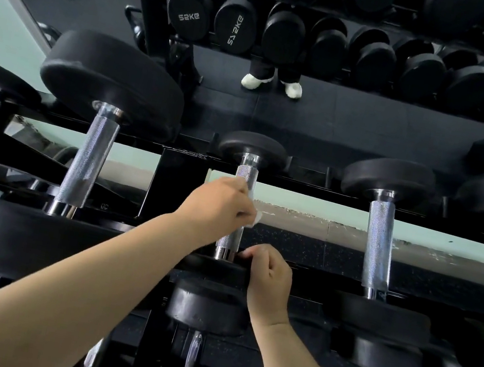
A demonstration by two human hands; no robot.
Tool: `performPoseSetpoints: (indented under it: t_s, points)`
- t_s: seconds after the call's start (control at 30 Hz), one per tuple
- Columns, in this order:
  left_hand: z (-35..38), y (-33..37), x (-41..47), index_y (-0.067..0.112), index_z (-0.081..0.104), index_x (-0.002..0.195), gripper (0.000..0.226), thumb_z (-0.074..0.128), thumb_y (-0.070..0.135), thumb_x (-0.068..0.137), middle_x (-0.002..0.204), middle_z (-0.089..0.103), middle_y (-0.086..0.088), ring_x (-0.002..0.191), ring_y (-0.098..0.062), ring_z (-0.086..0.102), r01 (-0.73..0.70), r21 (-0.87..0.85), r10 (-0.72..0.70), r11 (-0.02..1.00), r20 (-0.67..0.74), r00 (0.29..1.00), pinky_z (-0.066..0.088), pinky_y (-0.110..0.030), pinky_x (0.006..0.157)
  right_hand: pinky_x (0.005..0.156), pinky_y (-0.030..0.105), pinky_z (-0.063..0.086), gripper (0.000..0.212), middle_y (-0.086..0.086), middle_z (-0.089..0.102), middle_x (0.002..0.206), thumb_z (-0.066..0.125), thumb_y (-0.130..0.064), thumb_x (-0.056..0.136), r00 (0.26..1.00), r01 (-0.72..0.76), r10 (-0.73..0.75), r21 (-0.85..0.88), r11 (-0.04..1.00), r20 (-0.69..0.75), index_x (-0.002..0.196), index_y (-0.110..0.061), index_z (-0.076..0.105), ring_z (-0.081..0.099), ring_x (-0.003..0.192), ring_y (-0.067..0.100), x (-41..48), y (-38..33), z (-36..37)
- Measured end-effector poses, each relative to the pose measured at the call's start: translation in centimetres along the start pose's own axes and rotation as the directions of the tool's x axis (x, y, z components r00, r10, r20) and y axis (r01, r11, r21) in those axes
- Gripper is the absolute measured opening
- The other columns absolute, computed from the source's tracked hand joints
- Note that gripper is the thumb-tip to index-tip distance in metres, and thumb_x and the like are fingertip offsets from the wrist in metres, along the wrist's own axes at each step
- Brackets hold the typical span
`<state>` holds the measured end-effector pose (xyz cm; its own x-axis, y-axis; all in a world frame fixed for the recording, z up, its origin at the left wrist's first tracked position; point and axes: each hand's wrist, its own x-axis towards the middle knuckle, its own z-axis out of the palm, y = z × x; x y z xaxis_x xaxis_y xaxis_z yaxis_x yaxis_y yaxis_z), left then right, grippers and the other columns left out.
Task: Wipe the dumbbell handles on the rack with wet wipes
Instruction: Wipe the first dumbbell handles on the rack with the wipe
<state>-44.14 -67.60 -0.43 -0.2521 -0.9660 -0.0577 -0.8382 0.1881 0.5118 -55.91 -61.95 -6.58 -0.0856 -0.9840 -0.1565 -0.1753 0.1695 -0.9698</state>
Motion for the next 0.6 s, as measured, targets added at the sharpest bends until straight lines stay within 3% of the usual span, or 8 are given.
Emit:
performPoseSetpoints:
  t_s: [0.13, 0.2, 0.27, 0.37, 0.43, 0.6]
  points:
    - [-0.1, -0.2, -1.4, 0.01, 0.074, 0.086, 0.013, 0.065, 0.019, 0.082, 0.083, 0.046, 0.004, 0.079, -0.01, 0.043, -0.038, -0.041, 0.039, 0.998, 0.011, 0.999, 0.031, -0.022, 0.064, 0.053, 0.016, 0.035, 0.027, -0.018, 0.055, 0.051, 0.037, -0.022, 0.07, 1.0, -0.013, 0.013, 0.006, 1.0, 0.006, 0.048, -0.025, 0.052, 0.049, 0.056, 0.001, 0.0, 0.1, -0.1]
    - [-0.4, -0.2, -0.8, 0.009, 0.074, 0.087, 0.014, 0.064, 0.018, 0.083, 0.084, 0.05, -0.001, 0.078, -0.014, 0.048, -0.006, -0.088, 0.003, 0.996, -0.038, 0.999, 0.036, -0.023, 0.063, 0.054, 0.017, 0.036, 0.028, -0.017, 0.055, 0.051, 0.037, -0.021, 0.07, 1.0, -0.022, 0.022, 0.01, 1.0, 0.013, 0.048, -0.024, 0.053, 0.049, 0.056, 0.001, -0.1, 0.0, -0.1]
    - [-0.7, 0.0, 0.1, 0.01, 0.073, 0.092, 0.016, 0.064, 0.018, 0.083, 0.089, 0.054, -0.005, 0.081, -0.015, 0.051, 0.045, -0.139, -0.061, 0.989, -0.114, 0.992, 0.043, -0.025, 0.073, 0.055, 0.017, 0.038, 0.027, -0.016, 0.055, 0.051, 0.038, -0.021, 0.07, 0.999, -0.034, 0.033, 0.018, 0.999, 0.015, 0.048, -0.023, 0.054, 0.05, 0.057, 0.001, -0.1, -0.1, -0.1]
    - [-0.3, 0.4, -0.1, 0.008, 0.073, 0.093, 0.015, 0.066, 0.015, 0.081, 0.088, 0.054, 0.002, 0.082, -0.011, 0.051, 0.087, -0.213, -0.125, 0.973, -0.171, 0.977, 0.044, -0.022, 0.075, 0.055, 0.015, 0.038, 0.027, -0.011, 0.055, 0.053, 0.038, -0.021, 0.071, 0.999, -0.028, 0.027, 0.01, 1.0, 0.026, 0.049, -0.024, 0.054, 0.051, 0.058, 0.0, -0.2, -0.2, -0.2]
    - [0.1, 0.2, -1.3, 0.009, 0.074, 0.088, 0.011, 0.068, 0.014, 0.079, 0.079, 0.048, 0.011, 0.076, -0.009, 0.05, 0.079, -0.227, -0.109, 0.971, -0.123, 0.986, 0.038, -0.011, 0.067, 0.055, 0.016, 0.038, 0.027, -0.009, 0.054, 0.056, 0.037, -0.02, 0.071, 0.999, -0.011, 0.011, 0.0, 1.0, 0.03, 0.05, -0.022, 0.054, 0.05, 0.058, 0.001, -0.2, -0.2, -0.3]
    - [0.1, -0.4, -3.6, 0.011, 0.075, 0.083, 0.008, 0.072, 0.011, 0.075, 0.073, 0.05, 0.015, 0.073, -0.008, 0.051, 0.114, -0.261, -0.106, 0.959, 0.047, 0.993, 0.036, -0.006, 0.065, 0.054, 0.017, 0.037, 0.028, -0.009, 0.053, 0.056, 0.037, -0.02, 0.072, 1.0, -0.006, 0.005, 0.013, 1.0, 0.021, 0.05, -0.024, 0.054, 0.05, 0.057, 0.001, -0.3, -0.3, -0.2]
